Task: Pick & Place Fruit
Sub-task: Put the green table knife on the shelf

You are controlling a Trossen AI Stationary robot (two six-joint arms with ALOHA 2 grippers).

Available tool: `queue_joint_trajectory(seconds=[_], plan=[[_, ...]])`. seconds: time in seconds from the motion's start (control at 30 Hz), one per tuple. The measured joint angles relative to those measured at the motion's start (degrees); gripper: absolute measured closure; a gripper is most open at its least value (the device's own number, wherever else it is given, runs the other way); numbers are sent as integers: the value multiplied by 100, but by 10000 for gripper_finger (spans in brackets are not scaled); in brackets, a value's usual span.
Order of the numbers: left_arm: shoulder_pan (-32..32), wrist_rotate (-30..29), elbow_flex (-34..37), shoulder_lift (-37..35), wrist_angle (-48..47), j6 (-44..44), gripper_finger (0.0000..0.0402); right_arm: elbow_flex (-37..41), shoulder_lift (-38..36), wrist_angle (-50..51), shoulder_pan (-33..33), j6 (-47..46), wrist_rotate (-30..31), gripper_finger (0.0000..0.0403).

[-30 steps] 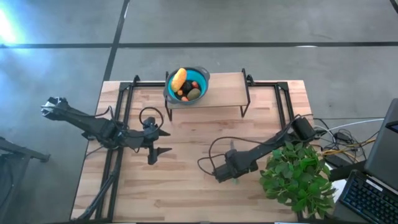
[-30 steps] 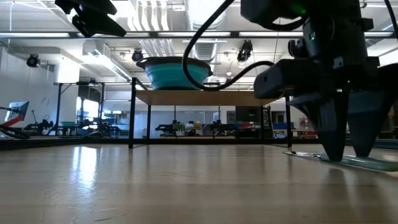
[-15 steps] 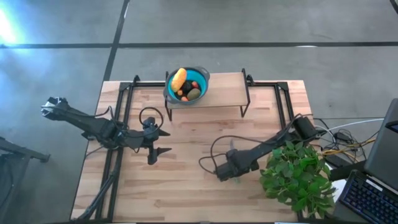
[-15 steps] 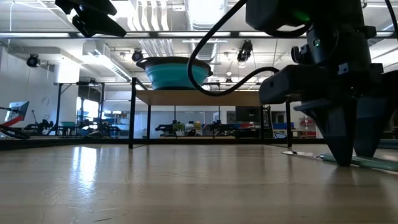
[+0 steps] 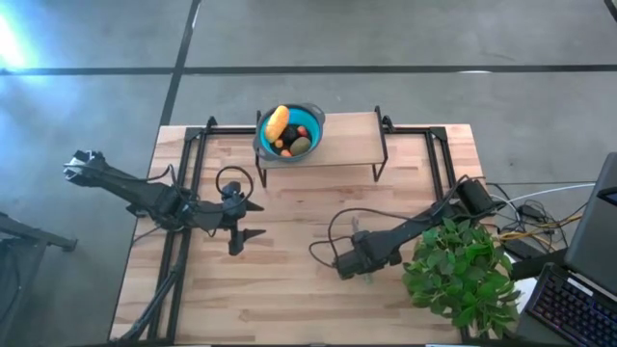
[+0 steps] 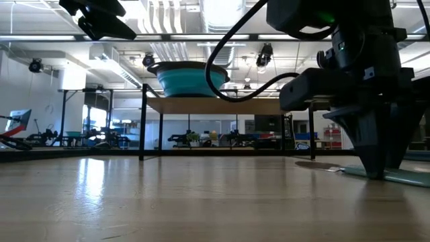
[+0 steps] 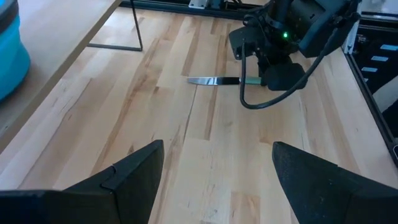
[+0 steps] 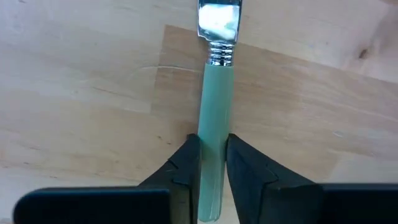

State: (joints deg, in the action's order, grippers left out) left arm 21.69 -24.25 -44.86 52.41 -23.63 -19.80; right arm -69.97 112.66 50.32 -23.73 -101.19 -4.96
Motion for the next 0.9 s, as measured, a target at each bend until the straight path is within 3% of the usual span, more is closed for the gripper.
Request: queue_joint_trajectory(seconds=[0.43, 0.63, 0.9], plan=[[0, 269, 11, 1, -55, 239, 97, -3, 7, 1, 0, 61, -30, 349], [0, 302, 24, 17, -262, 235, 97, -1, 7, -46, 0, 81, -27, 329], [-2, 844, 425, 17, -227, 168, 97, 8, 7, -151, 0, 71, -21, 339]])
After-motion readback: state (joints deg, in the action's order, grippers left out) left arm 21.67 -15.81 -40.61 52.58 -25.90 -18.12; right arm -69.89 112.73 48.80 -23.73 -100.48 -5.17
